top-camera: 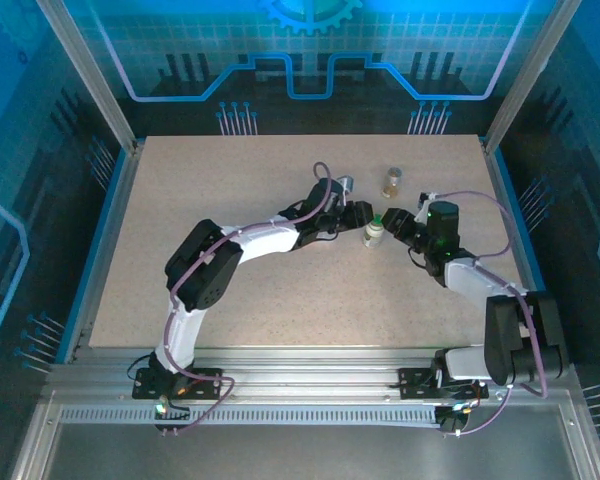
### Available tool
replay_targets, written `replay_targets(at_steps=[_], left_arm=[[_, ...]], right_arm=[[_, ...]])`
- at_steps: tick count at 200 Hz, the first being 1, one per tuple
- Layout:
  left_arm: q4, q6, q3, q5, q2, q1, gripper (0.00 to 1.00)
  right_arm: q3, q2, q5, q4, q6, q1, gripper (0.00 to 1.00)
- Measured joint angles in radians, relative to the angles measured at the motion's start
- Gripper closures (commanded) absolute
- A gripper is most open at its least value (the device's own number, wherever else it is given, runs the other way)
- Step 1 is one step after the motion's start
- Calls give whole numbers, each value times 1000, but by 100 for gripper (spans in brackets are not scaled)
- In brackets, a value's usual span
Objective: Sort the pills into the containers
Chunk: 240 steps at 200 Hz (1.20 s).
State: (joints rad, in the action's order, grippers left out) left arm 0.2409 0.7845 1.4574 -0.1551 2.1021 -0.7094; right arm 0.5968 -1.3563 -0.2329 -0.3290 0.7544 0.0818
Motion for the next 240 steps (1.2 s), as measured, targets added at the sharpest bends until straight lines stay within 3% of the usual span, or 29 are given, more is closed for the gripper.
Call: replay_targets(at_steps=[80,153,240], left_arm=[[-12,0,1,0,13,-10,61],[6,4,0,0,21,-15,71],[121,37,-41,43,35,-29,78]], right_arm=[[-5,-32,-56,-21,-3,0,57],[-63,-63,-72,-143,20,0,74],[-76,-88,-37,-212,35,8,79]])
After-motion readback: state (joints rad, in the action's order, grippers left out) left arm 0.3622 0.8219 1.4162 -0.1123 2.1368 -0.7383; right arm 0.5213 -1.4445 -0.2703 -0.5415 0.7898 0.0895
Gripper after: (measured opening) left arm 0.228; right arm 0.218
